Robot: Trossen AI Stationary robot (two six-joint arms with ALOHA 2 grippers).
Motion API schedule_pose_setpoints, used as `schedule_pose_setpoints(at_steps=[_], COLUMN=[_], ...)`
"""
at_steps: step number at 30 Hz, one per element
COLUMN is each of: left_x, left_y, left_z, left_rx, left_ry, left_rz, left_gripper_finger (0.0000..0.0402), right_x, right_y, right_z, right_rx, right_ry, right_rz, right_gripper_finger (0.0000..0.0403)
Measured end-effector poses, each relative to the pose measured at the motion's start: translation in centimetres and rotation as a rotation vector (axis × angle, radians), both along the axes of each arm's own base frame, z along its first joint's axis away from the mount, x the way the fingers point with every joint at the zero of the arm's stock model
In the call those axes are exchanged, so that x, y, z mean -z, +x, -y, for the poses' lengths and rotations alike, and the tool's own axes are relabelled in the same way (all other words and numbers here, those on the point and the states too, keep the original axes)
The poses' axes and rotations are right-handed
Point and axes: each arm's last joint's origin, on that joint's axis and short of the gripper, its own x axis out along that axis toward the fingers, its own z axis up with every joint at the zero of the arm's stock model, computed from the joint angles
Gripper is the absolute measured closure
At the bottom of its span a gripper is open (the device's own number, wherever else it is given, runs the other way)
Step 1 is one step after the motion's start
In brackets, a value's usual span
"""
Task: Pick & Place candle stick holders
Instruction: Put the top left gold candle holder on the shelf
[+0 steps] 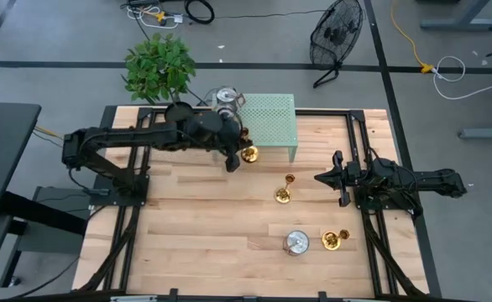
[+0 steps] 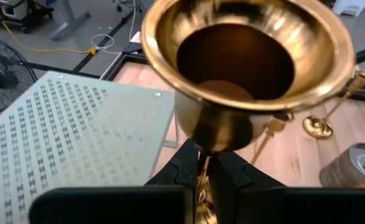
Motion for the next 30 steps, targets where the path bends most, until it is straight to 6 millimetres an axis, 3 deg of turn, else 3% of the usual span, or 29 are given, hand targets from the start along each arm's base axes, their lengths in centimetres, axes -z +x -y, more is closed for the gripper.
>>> schedule_pose_setpoints(at_steps=[17,30], left_x=[-3.2,-4.3], left_y=[4.5,4.9], left_z=[-5.1,-8.1], left_rx=[-0.03,-0.109], left_ry=[0.023,0.032], left_rz=[0.008,0.039], left_gripper_finger=[0.0379,0.0379], right_x=[0.0,0.0], right_y=[0.0,0.0], right_z=[0.0,0.0], right_rx=[0.0,0.0], right_ry=[0.0,0.0], right_rz=[0.0,0.0], right_gripper_finger=[0.04,0.04])
